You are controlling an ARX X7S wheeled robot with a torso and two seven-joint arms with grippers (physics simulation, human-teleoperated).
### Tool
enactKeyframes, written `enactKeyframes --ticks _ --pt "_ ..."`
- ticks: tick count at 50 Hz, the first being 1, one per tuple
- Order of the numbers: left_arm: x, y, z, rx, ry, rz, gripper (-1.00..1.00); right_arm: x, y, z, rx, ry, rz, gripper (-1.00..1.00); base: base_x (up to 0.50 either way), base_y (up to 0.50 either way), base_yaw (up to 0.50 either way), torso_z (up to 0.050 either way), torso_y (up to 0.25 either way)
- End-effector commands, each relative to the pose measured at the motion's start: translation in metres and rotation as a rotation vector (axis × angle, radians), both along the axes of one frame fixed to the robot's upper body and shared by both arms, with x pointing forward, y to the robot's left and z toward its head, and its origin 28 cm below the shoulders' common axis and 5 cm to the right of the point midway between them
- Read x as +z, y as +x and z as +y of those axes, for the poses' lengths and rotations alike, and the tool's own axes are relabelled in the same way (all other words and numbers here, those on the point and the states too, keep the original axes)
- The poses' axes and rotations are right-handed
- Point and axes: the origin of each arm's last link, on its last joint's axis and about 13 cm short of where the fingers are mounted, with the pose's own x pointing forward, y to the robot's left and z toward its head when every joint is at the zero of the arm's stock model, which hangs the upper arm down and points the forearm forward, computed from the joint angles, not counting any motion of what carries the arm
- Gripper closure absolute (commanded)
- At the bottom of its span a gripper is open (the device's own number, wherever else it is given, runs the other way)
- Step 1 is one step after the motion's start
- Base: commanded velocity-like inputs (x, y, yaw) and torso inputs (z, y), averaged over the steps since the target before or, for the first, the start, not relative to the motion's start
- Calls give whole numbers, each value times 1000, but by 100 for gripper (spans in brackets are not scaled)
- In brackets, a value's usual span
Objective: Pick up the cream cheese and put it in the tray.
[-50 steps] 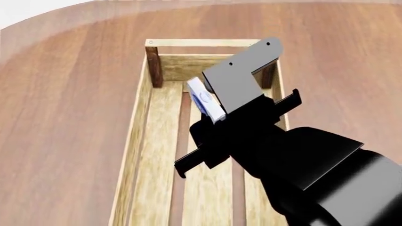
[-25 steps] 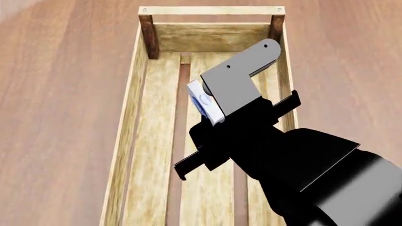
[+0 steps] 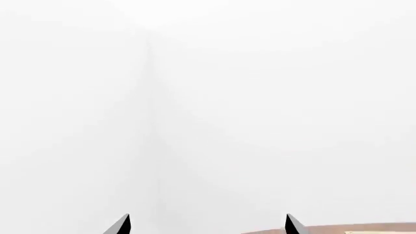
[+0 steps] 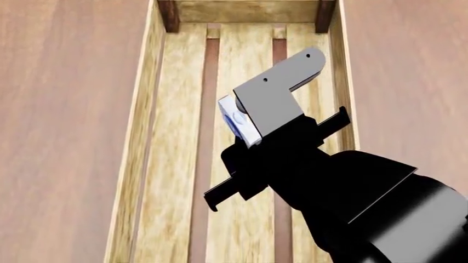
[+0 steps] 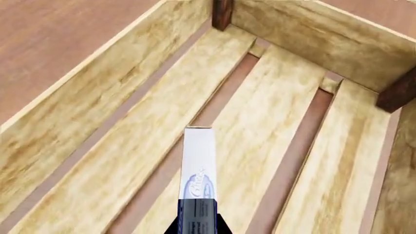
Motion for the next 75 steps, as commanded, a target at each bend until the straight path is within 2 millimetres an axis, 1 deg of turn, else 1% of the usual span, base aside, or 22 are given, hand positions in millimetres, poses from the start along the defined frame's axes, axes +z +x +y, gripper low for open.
enactKeyframes --ticks 1,11,24,40,58,60,61,75 --pt "0 0 0 -2 -2 -2 -100 3 0 0 -1 -3 -15 100 0 0 0 0 -137" --pt "0 0 1 -2 -5 -5 -100 0 2 1 -2 -9 -12 100 -1 0 0 0 -136" --pt "0 0 2 13 -8 -10 -100 -1 2 3 5 -14 -14 100 0 0 0 0 -49" --pt "0 -1 1 4 -11 -13 -100 -2 2 3 12 -20 -12 100 0 0 0 0 -135" --pt "0 -1 1 6 -10 -12 -100 -2 3 4 11 -26 -18 100 0 0 0 0 -36" --pt "0 -1 1 6 -11 -11 -100 -2 4 3 0 -50 -41 100 0 0 0 0 -34" --pt "0 -1 1 6 -11 -11 -100 -2 4 3 5 -41 -33 -100 0 0 0 0 -35" --pt "0 0 1 4 -8 -9 -100 -4 5 2 -14 -64 -36 -100 0 0 0 0 -34"
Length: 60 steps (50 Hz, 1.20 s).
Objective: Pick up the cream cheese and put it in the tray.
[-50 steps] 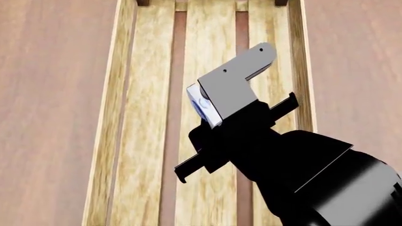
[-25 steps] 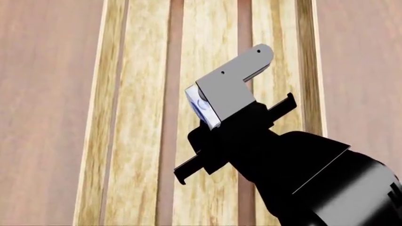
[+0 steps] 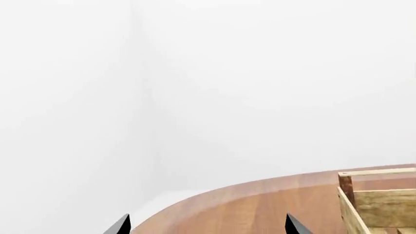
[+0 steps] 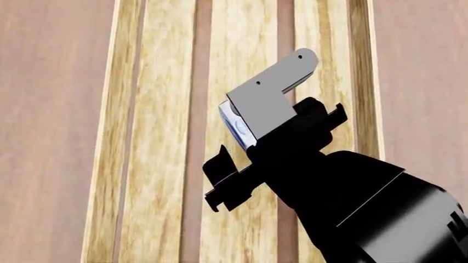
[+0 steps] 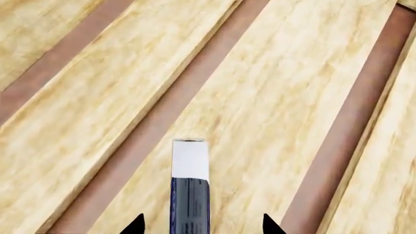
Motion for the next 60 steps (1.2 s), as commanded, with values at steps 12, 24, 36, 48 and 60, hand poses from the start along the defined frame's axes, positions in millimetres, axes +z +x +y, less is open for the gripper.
enactKeyframes --ticks 12,24,36,48,60 --pt "0 0 0 -5 -2 6 -100 10 -13 -2 11 21 -50 -100 0 0 0 0 -33" --pt "0 -1 1 -6 -6 5 -100 37 -46 -12 15 63 -165 -100 0 0 0 0 -11" --pt "0 -1 1 -6 -5 6 -100 51 -70 -24 -1 89 -243 -100 0 0 0 0 0" --pt "1 -2 3 5 -7 14 -100 54 -99 -42 -32 140 -333 -100 0 0 0 0 0" --pt "3 -2 5 15 -6 9 -100 44 -129 -61 -101 177 -430 -100 0 0 0 0 0"
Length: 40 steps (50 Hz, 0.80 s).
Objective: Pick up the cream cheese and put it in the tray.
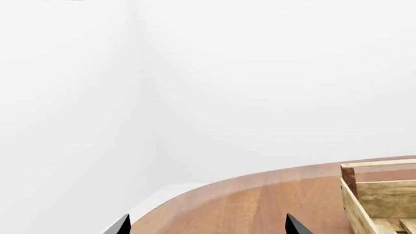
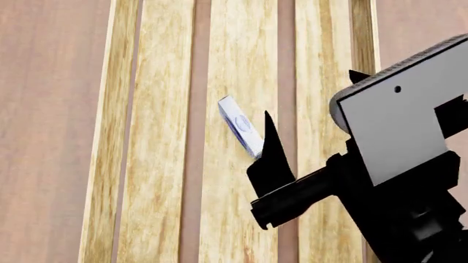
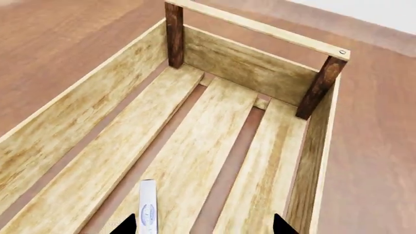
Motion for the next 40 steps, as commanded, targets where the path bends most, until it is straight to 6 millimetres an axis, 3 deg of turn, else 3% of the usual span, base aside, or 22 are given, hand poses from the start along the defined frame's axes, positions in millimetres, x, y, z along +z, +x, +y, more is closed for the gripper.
enactKeyframes --ticks 1,11,18,25,32,40 --pt "2 0 2 10 1 -3 -100 -5 -26 -15 -49 29 -80 -100 0 0 0 0 0" --pt "22 -1 4 24 35 -49 -100 -25 -42 -24 -60 96 -120 -100 0 0 0 0 0" --pt "54 5 13 38 58 -92 -100 -32 -53 -25 -72 115 -175 -100 0 0 0 0 0" --pt "84 3 19 51 99 -140 -100 -37 -51 -29 -94 127 -175 -100 0 0 0 0 0" --pt "107 15 33 39 119 -138 -100 -39 -50 -29 -118 136 -195 -100 0 0 0 0 0" --pt "137 17 34 18 160 -130 -100 -38 -48 -31 -132 160 -219 -100 0 0 0 0 0"
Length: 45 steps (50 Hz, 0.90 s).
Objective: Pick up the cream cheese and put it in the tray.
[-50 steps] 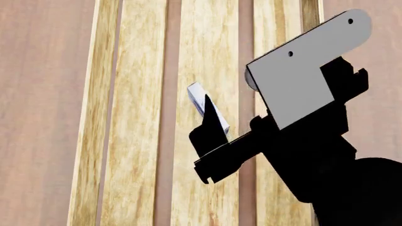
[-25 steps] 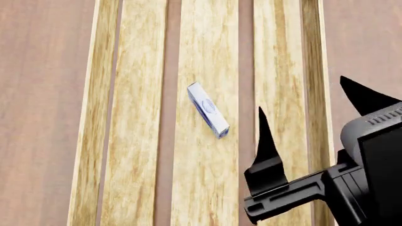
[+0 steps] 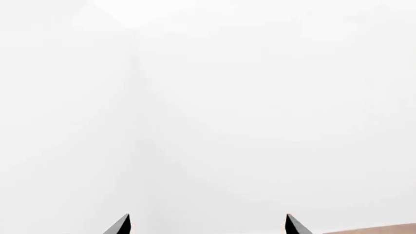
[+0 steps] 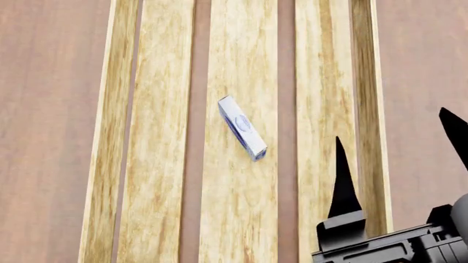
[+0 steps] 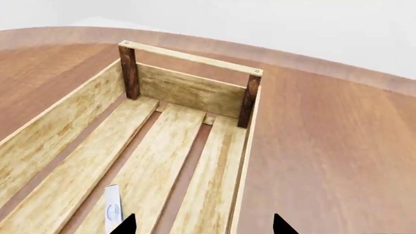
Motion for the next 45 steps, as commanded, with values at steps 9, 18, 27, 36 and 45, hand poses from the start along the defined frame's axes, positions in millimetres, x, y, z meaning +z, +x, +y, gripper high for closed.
enactKeyframes --ticks 9,18,27,36,45 --pt "61 6 4 7 128 -40 -100 7 -6 3 -62 10 -133 -100 0 0 0 0 0" --pt "72 6 4 -2 134 -73 -100 15 -17 13 -68 -23 -221 -100 0 0 0 0 0" --pt "75 6 5 0 133 -76 -100 20 -23 19 -94 -64 -341 -100 0 0 0 0 0" --pt "81 5 4 -5 134 -102 -100 18 -24 22 -87 -75 -342 -100 0 0 0 0 0" --pt "87 4 4 -28 172 -114 -100 16 -24 25 -85 -70 -336 -100 0 0 0 0 0"
